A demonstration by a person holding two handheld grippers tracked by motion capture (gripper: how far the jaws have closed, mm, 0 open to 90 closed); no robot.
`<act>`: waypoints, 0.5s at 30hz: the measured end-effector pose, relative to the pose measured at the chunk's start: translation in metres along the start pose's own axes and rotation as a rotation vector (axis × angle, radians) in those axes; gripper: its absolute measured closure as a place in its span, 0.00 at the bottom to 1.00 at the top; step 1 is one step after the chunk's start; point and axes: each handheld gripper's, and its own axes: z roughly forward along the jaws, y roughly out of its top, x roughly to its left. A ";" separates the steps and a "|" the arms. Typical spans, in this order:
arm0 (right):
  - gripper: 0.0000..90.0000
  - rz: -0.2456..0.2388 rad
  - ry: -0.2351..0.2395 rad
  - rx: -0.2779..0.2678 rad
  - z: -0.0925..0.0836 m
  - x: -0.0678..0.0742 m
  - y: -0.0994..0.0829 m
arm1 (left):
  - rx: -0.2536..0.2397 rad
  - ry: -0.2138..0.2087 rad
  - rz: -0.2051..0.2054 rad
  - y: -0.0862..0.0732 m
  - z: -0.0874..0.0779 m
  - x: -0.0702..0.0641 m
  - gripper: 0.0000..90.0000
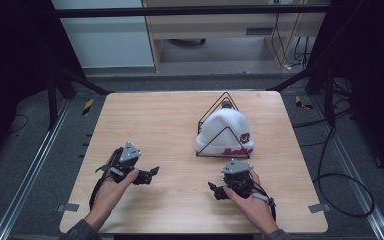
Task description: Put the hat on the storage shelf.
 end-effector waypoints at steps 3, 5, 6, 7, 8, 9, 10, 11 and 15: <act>0.11 0.003 0.012 0.010 0.007 0.001 -0.001 | 0.015 0.010 -0.014 -0.011 0.000 0.009 0.06; 0.11 0.004 0.020 0.024 0.011 0.002 -0.002 | 0.022 0.014 -0.029 -0.020 0.000 0.015 0.06; 0.11 0.006 0.023 0.028 0.013 0.002 -0.003 | 0.026 0.019 -0.037 -0.024 0.001 0.017 0.06; 0.11 0.010 0.029 0.031 0.015 0.003 -0.003 | 0.026 0.019 -0.037 -0.024 0.001 0.017 0.06; 0.11 0.013 0.035 0.034 0.017 0.003 -0.003 | 0.032 0.022 -0.041 -0.028 0.001 0.020 0.06; 0.11 0.012 0.036 0.040 0.019 0.004 -0.003 | 0.042 0.026 -0.051 -0.034 0.002 0.024 0.06; 0.12 0.010 0.037 0.045 0.021 0.005 -0.003 | 0.046 0.029 -0.052 -0.037 0.002 0.026 0.06; 0.12 0.011 0.042 0.052 0.022 0.006 -0.003 | 0.049 0.032 -0.054 -0.040 0.002 0.028 0.06; 0.12 0.005 0.052 0.059 0.027 0.010 -0.001 | 0.053 0.042 -0.078 -0.050 0.000 0.035 0.06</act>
